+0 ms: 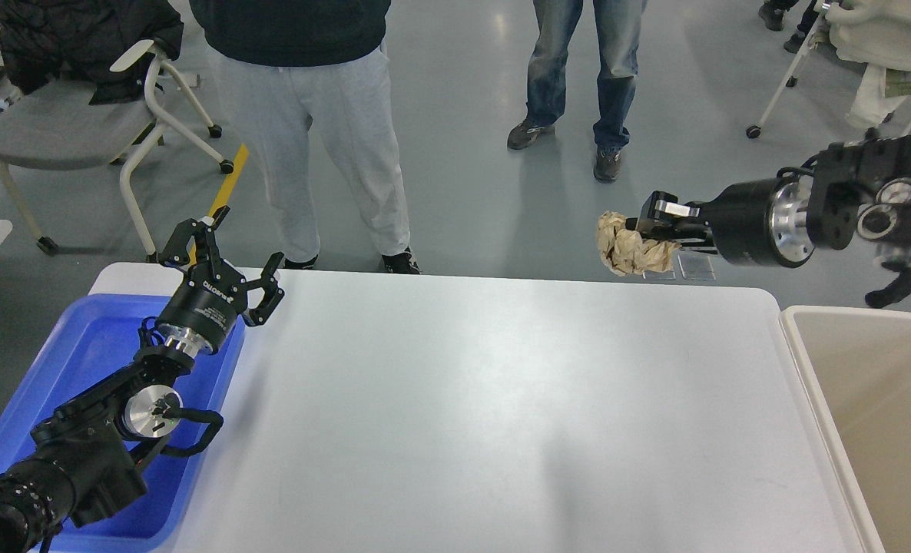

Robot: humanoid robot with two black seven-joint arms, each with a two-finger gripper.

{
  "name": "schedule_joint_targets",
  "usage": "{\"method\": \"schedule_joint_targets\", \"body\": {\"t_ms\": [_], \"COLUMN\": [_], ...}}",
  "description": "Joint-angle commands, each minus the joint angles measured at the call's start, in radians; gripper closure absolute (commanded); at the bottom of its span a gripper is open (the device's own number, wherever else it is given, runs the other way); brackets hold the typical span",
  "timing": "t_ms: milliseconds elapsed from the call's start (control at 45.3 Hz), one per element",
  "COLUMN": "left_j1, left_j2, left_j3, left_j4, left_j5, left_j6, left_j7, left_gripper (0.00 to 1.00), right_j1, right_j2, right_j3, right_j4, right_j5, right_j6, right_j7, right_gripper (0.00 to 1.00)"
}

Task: Tidy desktop
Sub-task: 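Lift the paper ball with the right gripper toward the beige bin, then open the right gripper over the beige bin to drop the ball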

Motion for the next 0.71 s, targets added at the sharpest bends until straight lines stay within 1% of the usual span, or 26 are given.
{"method": "schedule_joint_targets", "body": {"t_ms": [0,132,265,441,684], "left_j1": [0.000,0.000,0.000,0.000,0.000], "left_j2": [0.000,0.000,0.000,0.000,0.000], "left_j3": [0.000,0.000,0.000,0.000,0.000], "left_j4": [0.000,0.000,0.000,0.000,0.000], "left_j5": [0.001,-0.001,-0.001,-0.001,-0.001], "left_j6": [0.000,0.000,0.000,0.001,0.001], "left_j7": [0.000,0.000,0.000,0.000,0.000], "left_gripper": [0.00,0.00,0.00,0.00,0.00], "right_j1": [0.051,-0.013,-0.125,-0.323,-0.625], "right_j2": [-0.059,-0.106,-0.129,-0.138,-0.130], "right_j3": [-0.035,-0.027,-0.020,0.039,0.220], "right_j4": [-0.185,-0.398,-0.614,-0.842,-1.115], "right_j5": [-0.028,-0.044,-0.047,-0.039,-0.030], "right_j6": [0.142,0.248,0.311,0.314,0.305], "right_j7": [0.000,0.007,0.016,0.018,0.012], "right_gripper": [1.00,1.00,1.00,1.00,1.00]}}
